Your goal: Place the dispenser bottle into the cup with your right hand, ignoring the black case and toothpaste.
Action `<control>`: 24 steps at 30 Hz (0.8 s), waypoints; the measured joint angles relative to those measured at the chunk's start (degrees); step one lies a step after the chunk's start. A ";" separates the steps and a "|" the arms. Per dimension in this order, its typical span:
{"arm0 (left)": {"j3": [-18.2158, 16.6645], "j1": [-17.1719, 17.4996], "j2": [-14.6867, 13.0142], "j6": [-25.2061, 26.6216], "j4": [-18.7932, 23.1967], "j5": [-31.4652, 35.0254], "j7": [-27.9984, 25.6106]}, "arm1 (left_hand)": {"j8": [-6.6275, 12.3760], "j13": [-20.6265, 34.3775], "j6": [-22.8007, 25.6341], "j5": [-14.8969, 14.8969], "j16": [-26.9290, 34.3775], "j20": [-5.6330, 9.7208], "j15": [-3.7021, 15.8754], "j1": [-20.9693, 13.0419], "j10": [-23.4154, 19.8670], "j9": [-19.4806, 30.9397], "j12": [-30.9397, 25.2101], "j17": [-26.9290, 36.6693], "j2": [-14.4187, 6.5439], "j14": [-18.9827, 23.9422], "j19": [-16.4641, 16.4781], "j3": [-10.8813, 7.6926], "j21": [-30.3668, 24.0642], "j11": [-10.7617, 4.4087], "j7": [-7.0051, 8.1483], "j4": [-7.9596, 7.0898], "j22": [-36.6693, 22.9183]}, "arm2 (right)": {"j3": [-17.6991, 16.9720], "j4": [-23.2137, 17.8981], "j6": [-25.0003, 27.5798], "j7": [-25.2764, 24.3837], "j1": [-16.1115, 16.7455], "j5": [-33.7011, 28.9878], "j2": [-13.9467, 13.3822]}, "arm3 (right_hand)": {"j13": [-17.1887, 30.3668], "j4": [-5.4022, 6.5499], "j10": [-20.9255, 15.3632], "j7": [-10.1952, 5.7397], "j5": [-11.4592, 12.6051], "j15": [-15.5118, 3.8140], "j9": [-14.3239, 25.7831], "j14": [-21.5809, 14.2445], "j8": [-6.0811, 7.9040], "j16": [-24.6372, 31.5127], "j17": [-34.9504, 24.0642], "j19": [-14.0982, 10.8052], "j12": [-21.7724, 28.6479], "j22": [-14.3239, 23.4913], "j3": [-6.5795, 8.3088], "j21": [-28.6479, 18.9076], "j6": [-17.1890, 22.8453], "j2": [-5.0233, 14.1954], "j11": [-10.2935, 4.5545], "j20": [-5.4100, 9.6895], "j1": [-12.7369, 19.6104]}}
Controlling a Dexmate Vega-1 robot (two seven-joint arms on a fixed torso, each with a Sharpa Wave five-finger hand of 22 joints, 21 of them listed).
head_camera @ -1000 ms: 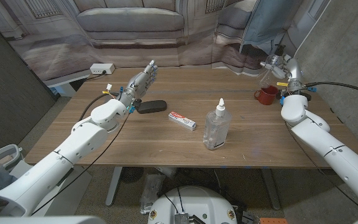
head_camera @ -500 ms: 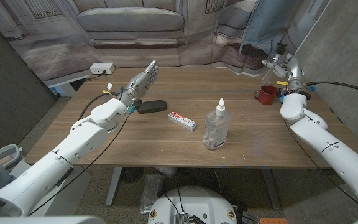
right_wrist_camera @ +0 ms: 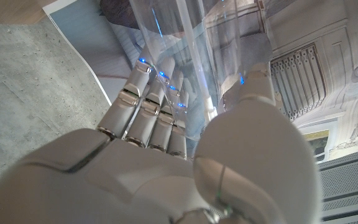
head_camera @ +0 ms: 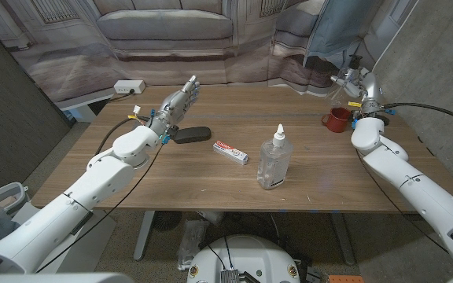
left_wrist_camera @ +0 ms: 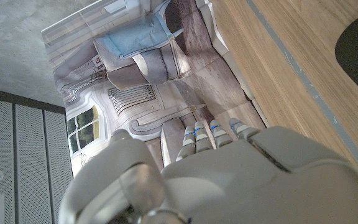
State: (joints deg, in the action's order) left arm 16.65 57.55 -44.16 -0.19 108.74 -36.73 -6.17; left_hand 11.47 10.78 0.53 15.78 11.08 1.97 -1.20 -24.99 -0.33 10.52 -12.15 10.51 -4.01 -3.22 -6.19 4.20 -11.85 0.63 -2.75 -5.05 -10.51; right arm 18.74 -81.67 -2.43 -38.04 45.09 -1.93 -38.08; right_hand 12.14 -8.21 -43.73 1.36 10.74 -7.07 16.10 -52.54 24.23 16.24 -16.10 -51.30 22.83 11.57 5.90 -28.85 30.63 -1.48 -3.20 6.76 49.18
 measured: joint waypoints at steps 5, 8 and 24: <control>-0.28 0.27 -0.26 -0.35 0.00 0.08 0.29 | 0.00 0.00 0.00 0.00 0.00 0.00 0.00 0.00 -0.14 0.00 0.00 0.00 0.00 0.00 0.00 0.24 0.00 -0.14 0.00 0.24 0.00 | 0.53 0.99 -0.06 -0.34 -0.79 0.00 0.14 | 0.00 0.00 0.00 0.01 0.00 0.00 0.00 0.00 0.18 0.00 0.01 0.00 0.00 0.00 0.00 0.00 0.01 0.00 0.00 0.00 0.00; -0.51 0.43 -0.52 -0.35 0.07 0.07 0.38 | 0.00 0.00 0.00 0.00 0.00 0.00 0.00 0.00 -0.34 0.00 0.00 0.00 0.00 0.00 0.00 0.24 0.00 -0.34 0.00 0.24 0.00 | 0.77 1.60 0.23 -0.55 -1.18 0.00 0.14 | 0.00 0.00 0.00 0.10 0.00 0.00 0.00 0.00 0.18 0.00 0.02 0.00 0.00 0.00 0.00 0.00 0.10 0.00 0.00 -0.01 0.00; -1.20 0.50 -1.17 0.29 0.33 -0.30 0.68 | 0.00 0.00 0.62 0.00 0.00 0.00 -0.01 0.00 -0.45 0.00 0.00 0.00 0.00 -0.01 0.00 0.48 0.00 -0.23 -0.01 0.00 0.00 | 2.50 6.09 1.26 -1.78 -3.89 -0.18 0.62 | -0.01 0.00 0.00 0.20 -0.01 -0.01 0.11 -0.01 0.16 -0.18 -0.30 0.21 0.00 0.00 0.00 0.00 0.20 0.00 0.00 0.20 0.00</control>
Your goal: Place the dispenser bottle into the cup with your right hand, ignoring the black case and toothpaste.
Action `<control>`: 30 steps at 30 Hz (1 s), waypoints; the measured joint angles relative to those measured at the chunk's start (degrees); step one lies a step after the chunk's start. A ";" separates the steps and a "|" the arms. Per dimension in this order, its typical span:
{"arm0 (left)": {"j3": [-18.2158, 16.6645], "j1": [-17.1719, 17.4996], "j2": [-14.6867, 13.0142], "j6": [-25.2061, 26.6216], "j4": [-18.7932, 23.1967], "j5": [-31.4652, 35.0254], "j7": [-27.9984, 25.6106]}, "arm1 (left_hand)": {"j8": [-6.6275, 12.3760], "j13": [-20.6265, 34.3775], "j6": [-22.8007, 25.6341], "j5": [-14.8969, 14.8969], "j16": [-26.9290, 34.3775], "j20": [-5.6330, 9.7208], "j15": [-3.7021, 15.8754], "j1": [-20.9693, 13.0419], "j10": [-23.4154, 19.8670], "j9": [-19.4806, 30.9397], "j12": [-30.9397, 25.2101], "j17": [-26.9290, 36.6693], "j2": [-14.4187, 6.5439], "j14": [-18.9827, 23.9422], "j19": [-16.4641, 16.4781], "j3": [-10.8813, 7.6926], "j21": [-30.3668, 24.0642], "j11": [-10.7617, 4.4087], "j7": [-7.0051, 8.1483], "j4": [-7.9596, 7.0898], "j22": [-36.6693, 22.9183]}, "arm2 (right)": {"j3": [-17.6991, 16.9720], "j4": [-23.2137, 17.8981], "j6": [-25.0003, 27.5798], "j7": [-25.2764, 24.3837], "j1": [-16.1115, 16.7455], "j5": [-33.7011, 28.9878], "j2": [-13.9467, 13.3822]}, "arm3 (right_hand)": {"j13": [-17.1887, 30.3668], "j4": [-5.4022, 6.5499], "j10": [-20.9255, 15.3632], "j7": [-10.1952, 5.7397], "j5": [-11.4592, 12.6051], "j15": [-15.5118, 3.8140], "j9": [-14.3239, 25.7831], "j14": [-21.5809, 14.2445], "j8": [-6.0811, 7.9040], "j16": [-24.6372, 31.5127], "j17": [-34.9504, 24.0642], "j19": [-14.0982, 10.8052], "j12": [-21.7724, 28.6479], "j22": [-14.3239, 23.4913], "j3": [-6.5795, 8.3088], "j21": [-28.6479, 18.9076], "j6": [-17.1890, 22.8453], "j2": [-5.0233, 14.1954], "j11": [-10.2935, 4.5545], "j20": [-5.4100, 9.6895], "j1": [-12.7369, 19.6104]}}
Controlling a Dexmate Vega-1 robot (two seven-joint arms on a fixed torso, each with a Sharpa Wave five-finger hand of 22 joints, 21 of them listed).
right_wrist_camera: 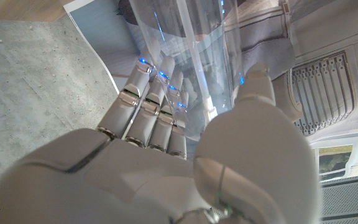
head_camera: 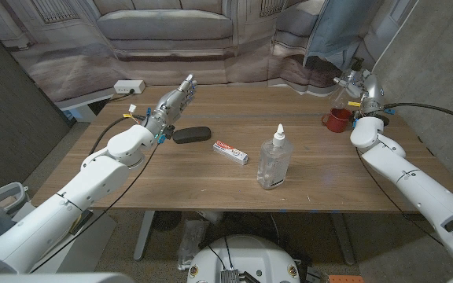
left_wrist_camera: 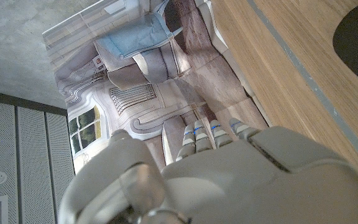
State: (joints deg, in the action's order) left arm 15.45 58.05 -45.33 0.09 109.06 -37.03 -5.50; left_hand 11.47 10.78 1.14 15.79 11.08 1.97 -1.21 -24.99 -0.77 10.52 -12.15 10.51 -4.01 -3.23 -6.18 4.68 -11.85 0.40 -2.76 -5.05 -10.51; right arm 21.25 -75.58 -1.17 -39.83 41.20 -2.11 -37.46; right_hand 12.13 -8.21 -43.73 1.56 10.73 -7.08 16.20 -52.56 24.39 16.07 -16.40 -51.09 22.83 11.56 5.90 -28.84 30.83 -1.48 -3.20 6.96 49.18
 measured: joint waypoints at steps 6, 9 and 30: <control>0.00 -0.30 -0.10 0.58 -0.08 -0.10 0.00 | 0.00 0.00 0.00 0.00 0.00 0.00 0.00 0.00 0.00 0.00 0.00 0.00 0.00 0.00 0.00 -0.01 0.00 0.00 0.00 0.01 0.00 | 0.74 2.00 -0.61 -0.31 -1.05 -0.04 0.33 | 0.00 0.00 -0.18 0.00 0.00 -0.08 0.00 -0.08 -0.02 -0.02 0.01 0.00 -0.45 0.00 0.00 0.00 0.00 0.00 -0.17 0.00 0.00; 0.00 -0.40 -0.20 0.92 -0.08 -0.11 -0.08 | 0.00 0.00 0.00 0.00 0.00 0.00 0.00 0.00 0.00 0.00 0.00 0.00 0.00 0.00 0.00 -0.01 0.00 0.00 0.00 0.01 0.00 | 1.03 3.01 -0.98 -0.39 -1.45 -0.04 0.46 | 0.11 0.00 -0.18 0.00 -0.16 -0.08 0.00 -0.08 -0.05 -0.17 0.01 0.40 -0.45 0.01 0.00 0.00 0.00 0.00 -0.17 -0.41 0.00; 0.73 -2.09 -0.42 2.93 -0.07 -0.17 -0.11 | 0.00 0.00 -0.01 0.00 0.00 -0.22 0.00 0.00 0.00 0.00 0.00 0.00 0.00 0.00 -0.22 -0.01 0.00 0.00 0.00 0.01 0.00 | 1.90 5.53 -1.55 -0.24 -2.17 1.46 -0.26 | 0.27 0.00 -0.48 -0.02 -0.17 -0.07 -0.01 -0.07 -0.42 -0.39 -0.25 1.03 -0.87 0.01 0.00 0.00 -0.02 0.00 0.13 -0.21 0.00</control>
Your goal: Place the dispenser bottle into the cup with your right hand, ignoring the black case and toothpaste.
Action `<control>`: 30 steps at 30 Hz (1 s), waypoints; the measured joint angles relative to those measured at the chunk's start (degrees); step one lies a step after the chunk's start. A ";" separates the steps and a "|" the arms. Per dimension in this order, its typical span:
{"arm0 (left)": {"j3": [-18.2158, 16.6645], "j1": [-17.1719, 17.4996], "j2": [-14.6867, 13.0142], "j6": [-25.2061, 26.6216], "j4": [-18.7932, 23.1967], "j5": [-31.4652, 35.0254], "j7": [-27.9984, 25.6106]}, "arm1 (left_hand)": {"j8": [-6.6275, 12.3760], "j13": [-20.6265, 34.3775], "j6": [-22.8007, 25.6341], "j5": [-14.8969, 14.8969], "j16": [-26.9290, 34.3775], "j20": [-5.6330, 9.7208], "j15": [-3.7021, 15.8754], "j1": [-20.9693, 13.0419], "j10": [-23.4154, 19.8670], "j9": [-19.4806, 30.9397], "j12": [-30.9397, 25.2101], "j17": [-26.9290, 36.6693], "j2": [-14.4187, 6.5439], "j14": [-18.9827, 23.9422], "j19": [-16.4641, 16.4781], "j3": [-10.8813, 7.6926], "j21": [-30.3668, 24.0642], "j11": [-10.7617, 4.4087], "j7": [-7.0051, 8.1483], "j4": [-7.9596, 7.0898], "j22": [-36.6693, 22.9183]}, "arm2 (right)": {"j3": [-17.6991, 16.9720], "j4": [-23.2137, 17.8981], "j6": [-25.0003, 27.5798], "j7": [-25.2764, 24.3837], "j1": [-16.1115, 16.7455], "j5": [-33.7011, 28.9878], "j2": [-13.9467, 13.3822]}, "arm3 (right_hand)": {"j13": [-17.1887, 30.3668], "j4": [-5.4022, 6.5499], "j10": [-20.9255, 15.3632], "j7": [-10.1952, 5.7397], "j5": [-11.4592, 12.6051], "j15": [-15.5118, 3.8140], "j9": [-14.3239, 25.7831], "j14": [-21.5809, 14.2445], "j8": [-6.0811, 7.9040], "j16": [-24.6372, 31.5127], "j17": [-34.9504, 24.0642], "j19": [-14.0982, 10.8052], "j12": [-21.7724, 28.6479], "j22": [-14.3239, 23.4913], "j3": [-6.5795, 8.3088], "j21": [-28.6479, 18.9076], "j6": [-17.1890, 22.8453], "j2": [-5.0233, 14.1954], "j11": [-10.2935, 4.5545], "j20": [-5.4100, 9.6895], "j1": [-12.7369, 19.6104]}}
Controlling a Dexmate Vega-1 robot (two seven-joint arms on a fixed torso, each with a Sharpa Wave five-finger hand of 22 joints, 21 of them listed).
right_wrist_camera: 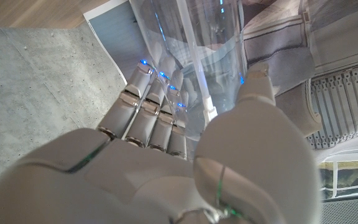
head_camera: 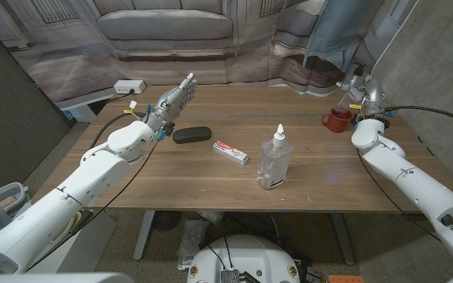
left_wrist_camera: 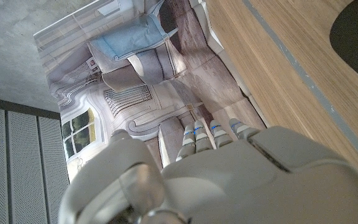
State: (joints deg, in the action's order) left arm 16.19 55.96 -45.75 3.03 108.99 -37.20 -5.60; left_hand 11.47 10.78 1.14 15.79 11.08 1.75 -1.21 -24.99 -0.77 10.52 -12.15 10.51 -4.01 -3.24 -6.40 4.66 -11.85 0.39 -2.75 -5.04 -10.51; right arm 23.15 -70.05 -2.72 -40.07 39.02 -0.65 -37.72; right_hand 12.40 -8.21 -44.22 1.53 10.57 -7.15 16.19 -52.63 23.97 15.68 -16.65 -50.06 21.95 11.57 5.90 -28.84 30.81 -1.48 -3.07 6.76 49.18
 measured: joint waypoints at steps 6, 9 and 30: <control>0.33 -0.54 0.03 0.62 -0.02 0.05 0.10 | 0.00 0.00 0.00 0.00 0.00 0.00 0.00 0.00 0.00 0.00 0.00 0.00 0.00 0.00 0.00 0.00 0.00 0.00 0.00 0.00 0.00 | 0.03 0.54 0.00 0.00 0.06 0.29 -0.18 | 0.00 0.00 0.00 0.00 0.00 0.01 0.00 0.01 0.26 -0.05 0.00 0.00 0.00 0.00 0.00 0.00 0.00 0.00 0.00 0.00 0.00; 0.47 -0.87 0.06 0.88 -0.03 0.10 0.12 | 0.00 0.00 0.00 0.00 0.00 0.00 0.00 0.00 0.00 0.00 0.00 0.00 0.00 0.00 0.00 0.01 0.00 0.00 0.00 0.01 0.00 | 0.06 0.86 -0.05 -0.04 0.11 0.39 -0.24 | -0.01 0.00 0.00 0.00 0.00 0.01 0.00 0.01 0.26 -0.06 0.00 0.00 0.00 0.00 0.00 0.00 -0.01 0.00 0.00 -0.01 0.00; 0.42 -2.24 -0.62 3.13 2.44 0.56 -1.02 | 0.00 0.00 0.00 0.00 0.00 -0.20 0.00 0.00 0.00 0.00 0.29 0.00 0.00 0.00 -0.20 0.40 0.00 0.00 0.00 -0.07 0.00 | -0.16 4.19 -3.84 -1.20 0.15 1.66 0.08 | -0.01 0.00 0.00 0.13 -0.04 0.02 -0.01 0.02 0.32 -0.10 -0.26 -0.01 -0.01 0.33 0.00 -0.22 0.13 0.00 -0.01 -0.01 0.00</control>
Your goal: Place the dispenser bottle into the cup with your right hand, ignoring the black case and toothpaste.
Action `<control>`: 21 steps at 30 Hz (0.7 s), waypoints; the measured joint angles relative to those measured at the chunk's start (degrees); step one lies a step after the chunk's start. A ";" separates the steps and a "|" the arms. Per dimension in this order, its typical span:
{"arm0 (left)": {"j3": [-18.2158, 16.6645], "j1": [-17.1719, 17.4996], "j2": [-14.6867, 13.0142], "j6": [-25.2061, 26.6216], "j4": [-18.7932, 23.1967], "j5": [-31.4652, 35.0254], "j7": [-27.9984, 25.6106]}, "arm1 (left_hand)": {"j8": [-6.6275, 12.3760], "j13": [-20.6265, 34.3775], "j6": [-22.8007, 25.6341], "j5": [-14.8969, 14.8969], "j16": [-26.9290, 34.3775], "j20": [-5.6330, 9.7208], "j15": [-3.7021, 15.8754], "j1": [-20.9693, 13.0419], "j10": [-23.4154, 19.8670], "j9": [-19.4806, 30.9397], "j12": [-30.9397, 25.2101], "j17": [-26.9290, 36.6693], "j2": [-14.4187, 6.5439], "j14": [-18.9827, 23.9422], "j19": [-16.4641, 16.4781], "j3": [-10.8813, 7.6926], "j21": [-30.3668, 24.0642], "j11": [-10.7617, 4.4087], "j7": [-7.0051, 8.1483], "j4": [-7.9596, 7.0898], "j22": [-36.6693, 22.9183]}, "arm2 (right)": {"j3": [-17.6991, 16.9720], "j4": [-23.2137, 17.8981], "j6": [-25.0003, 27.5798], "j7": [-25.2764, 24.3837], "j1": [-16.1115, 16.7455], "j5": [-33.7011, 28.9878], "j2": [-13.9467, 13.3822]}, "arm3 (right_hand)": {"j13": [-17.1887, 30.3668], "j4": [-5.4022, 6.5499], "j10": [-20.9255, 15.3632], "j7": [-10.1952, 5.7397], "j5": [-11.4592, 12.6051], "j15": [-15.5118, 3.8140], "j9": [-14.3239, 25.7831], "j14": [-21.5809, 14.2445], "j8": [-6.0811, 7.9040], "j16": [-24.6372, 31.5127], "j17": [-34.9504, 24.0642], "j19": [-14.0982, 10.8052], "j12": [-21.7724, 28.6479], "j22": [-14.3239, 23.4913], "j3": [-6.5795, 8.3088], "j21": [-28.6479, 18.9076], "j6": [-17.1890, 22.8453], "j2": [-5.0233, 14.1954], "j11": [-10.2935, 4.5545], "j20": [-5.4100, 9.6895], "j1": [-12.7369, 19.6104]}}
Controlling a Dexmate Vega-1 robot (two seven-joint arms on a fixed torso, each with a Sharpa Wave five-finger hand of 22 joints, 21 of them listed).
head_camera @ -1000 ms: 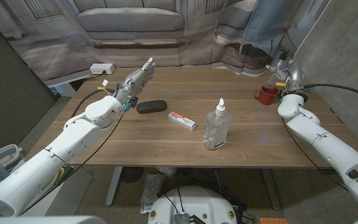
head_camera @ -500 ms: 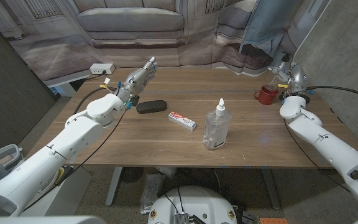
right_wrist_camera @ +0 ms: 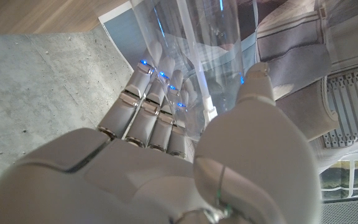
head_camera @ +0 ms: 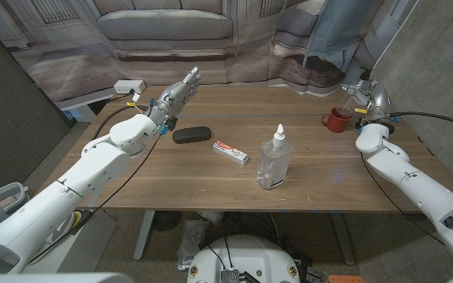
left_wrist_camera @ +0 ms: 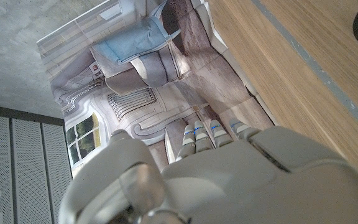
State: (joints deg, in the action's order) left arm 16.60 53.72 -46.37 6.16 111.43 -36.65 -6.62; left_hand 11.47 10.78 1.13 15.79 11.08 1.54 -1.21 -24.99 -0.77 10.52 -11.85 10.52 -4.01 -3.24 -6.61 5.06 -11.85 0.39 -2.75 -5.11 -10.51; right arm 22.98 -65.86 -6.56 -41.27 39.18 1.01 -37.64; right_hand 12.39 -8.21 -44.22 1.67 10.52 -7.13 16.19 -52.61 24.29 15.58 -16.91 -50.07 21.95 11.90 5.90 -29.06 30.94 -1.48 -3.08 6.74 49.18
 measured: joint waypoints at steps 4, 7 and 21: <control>-0.08 -0.18 -0.15 0.36 0.52 0.16 -0.25 | 0.00 0.00 0.00 0.00 0.00 0.00 0.00 0.00 0.00 0.00 0.00 0.00 0.00 0.00 0.00 0.01 0.00 0.00 0.00 0.01 0.00 | 0.20 1.27 -1.20 -0.17 -0.54 0.02 0.40 | 0.00 0.00 0.00 0.00 0.00 0.00 0.00 0.00 0.12 0.00 -0.01 0.00 0.00 0.00 0.00 0.00 0.00 0.00 0.00 0.00 0.00; -0.11 -0.32 -0.20 0.58 0.76 0.24 -0.36 | 0.00 0.00 0.00 0.00 0.00 0.00 0.00 0.00 0.00 0.00 0.00 0.00 0.00 0.00 0.00 0.15 0.00 0.00 0.00 0.15 0.00 | 0.50 2.40 -1.86 -0.27 -1.01 0.02 0.79 | 0.00 0.00 0.00 0.00 0.00 0.00 0.00 0.01 0.13 0.00 -0.01 0.00 0.00 0.00 0.00 0.00 0.00 0.00 0.00 0.00 0.00; -0.07 -0.78 0.01 0.98 0.87 0.42 -0.58 | 0.00 0.00 0.00 0.00 0.00 0.00 0.00 -0.23 0.00 0.00 0.00 0.00 -0.23 0.00 0.00 0.15 0.00 0.00 0.00 0.15 0.00 | 2.16 6.70 -3.81 -0.33 -3.20 -0.07 2.09 | 0.29 0.00 0.00 0.00 0.10 0.10 0.00 0.11 0.10 -0.01 0.00 0.00 0.00 -0.02 0.00 0.00 0.00 0.00 0.00 0.00 0.00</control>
State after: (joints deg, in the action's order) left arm 16.53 52.95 -46.35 7.14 112.30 -36.23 -7.20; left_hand 11.47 10.78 1.13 15.79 11.08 1.54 -1.21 -25.22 -0.77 10.52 -11.86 10.51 -4.24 -3.24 -6.61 5.21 -11.85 0.39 -2.75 -4.96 -10.51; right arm 25.14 -59.16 -10.38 -41.60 35.98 0.94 -35.55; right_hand 12.67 -8.21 -44.22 1.67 10.62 -7.02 16.18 -52.50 24.40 15.57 -16.91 -50.08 21.95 11.88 5.90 -29.06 30.94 -1.48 -3.08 6.74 49.18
